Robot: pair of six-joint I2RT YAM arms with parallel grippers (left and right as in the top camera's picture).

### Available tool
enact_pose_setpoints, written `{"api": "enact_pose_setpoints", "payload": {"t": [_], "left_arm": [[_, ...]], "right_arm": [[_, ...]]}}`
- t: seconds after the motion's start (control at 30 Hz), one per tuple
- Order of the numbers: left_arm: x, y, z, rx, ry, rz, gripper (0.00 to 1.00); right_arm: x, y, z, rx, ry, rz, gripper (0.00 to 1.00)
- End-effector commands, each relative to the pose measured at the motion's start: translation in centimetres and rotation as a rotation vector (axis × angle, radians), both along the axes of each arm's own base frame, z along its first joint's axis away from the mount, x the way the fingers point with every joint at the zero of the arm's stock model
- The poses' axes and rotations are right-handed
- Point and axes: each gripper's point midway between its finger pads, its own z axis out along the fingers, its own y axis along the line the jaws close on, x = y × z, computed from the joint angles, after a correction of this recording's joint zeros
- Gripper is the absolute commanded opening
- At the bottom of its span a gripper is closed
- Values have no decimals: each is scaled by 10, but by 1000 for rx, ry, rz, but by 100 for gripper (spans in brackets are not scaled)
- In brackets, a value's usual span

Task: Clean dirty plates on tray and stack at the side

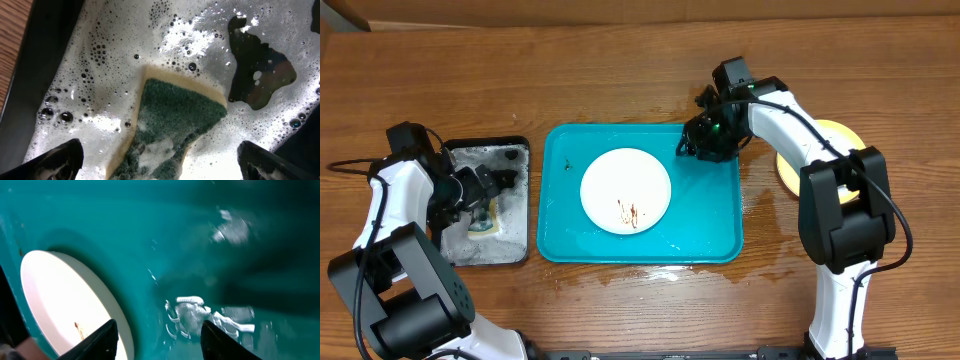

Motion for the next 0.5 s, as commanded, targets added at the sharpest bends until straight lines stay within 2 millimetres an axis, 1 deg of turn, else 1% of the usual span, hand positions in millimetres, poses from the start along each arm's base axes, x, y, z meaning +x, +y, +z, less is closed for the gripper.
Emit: {"api": "enact_pose_setpoints", "payload": {"t": [0.0,0.1,0.17,0.23,0.33,0.4,0.47], "left_arm": [[6,0,9,11,-31,-24,100],[6,0,9,11,-31,-24,100],[6,0,9,11,-31,-24,100],[6,0,9,11,-31,-24,100],[6,0,9,11,-31,-24,100],[6,0,9,11,-31,-24,100],[6,0,9,11,-31,-24,100]], "right_arm": [[6,20,12,-68,-183,205,56],[8,30,7,-185,-288,314,56],[14,35,5,-283,-366,358,56],[18,40,5,-318,-409,364,56],[18,55,5,-300,-449,379,56],[16,60,4,-294,-456,388,55],[14,64,3,-293,-456,396,52]]}}
